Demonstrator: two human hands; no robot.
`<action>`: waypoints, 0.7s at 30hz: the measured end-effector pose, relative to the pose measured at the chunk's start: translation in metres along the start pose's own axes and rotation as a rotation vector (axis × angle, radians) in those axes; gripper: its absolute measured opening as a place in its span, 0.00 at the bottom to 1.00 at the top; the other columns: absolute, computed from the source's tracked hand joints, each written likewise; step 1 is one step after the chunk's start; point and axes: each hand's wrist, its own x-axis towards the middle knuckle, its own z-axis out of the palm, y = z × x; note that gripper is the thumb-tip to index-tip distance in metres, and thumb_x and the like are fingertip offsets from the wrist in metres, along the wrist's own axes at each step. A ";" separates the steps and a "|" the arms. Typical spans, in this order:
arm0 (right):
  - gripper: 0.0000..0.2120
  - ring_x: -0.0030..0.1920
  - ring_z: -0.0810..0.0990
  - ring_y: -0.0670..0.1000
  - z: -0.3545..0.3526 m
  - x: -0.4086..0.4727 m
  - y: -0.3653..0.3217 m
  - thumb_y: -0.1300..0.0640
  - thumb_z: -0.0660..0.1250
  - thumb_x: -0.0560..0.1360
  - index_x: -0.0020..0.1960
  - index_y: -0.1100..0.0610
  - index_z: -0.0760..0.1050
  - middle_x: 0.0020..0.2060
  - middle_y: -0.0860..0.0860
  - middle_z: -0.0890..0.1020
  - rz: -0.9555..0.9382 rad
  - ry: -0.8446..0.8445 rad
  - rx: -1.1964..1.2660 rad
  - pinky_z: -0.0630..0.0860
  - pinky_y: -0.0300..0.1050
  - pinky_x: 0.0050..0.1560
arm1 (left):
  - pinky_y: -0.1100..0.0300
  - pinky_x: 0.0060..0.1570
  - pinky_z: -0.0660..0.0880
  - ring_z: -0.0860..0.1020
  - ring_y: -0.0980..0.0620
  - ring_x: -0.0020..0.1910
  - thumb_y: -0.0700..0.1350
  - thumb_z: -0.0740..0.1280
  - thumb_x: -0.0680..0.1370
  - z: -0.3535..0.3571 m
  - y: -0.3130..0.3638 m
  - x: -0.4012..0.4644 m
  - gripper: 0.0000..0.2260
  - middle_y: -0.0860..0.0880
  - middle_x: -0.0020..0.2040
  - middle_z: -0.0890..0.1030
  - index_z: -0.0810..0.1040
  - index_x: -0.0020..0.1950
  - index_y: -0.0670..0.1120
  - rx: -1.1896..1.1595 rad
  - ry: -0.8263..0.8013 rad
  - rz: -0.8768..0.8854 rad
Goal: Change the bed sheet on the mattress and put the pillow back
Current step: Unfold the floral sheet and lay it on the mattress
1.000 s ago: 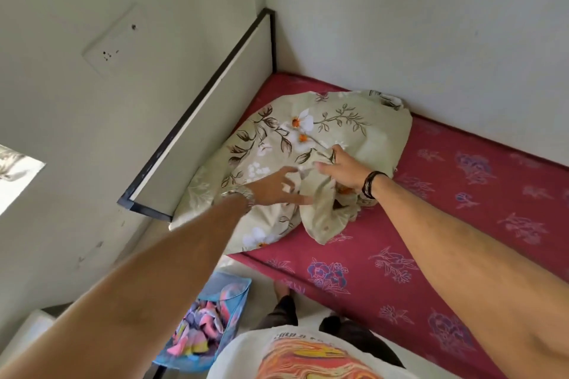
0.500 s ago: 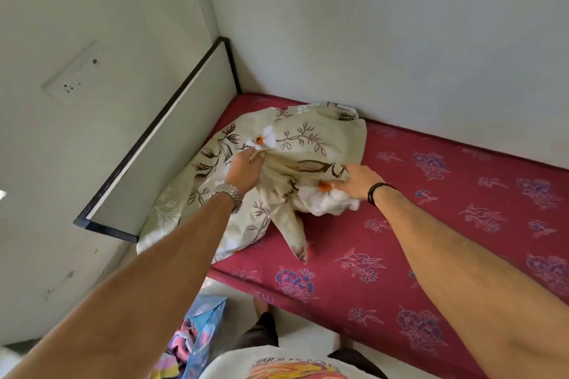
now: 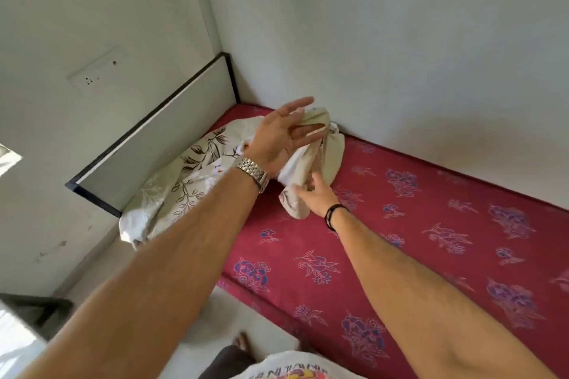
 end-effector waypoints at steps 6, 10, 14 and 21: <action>0.08 0.47 0.76 0.54 -0.070 -0.029 -0.009 0.56 0.56 0.83 0.49 0.53 0.73 0.44 0.51 0.79 -0.077 0.415 0.199 0.70 0.47 0.46 | 0.43 0.64 0.78 0.83 0.42 0.59 0.40 0.62 0.84 -0.021 -0.008 -0.041 0.16 0.43 0.62 0.83 0.75 0.72 0.44 0.196 0.344 0.134; 0.05 0.44 0.80 0.45 -0.106 -0.065 -0.045 0.53 0.63 0.83 0.53 0.52 0.77 0.47 0.48 0.83 -0.386 0.345 -0.031 0.73 0.42 0.47 | 0.48 0.53 0.81 0.83 0.46 0.53 0.58 0.68 0.71 -0.022 -0.050 -0.084 0.40 0.48 0.56 0.84 0.56 0.81 0.55 1.132 0.400 0.080; 0.11 0.39 0.80 0.35 -0.091 -0.121 -0.082 0.50 0.74 0.77 0.51 0.56 0.77 0.41 0.42 0.82 -0.513 0.059 -0.085 0.73 0.29 0.39 | 0.60 0.43 0.79 0.81 0.52 0.45 0.62 0.77 0.68 0.038 -0.111 -0.131 0.56 0.53 0.55 0.80 0.43 0.83 0.51 1.144 0.185 0.136; 0.20 0.63 0.80 0.55 -0.088 -0.195 0.015 0.68 0.65 0.77 0.67 0.55 0.71 0.61 0.53 0.80 -0.348 -0.131 0.234 0.78 0.53 0.64 | 0.54 0.32 0.72 0.74 0.47 0.32 0.36 0.65 0.75 0.045 -0.150 -0.187 0.03 0.45 0.34 0.75 0.76 0.41 0.38 0.682 0.641 0.102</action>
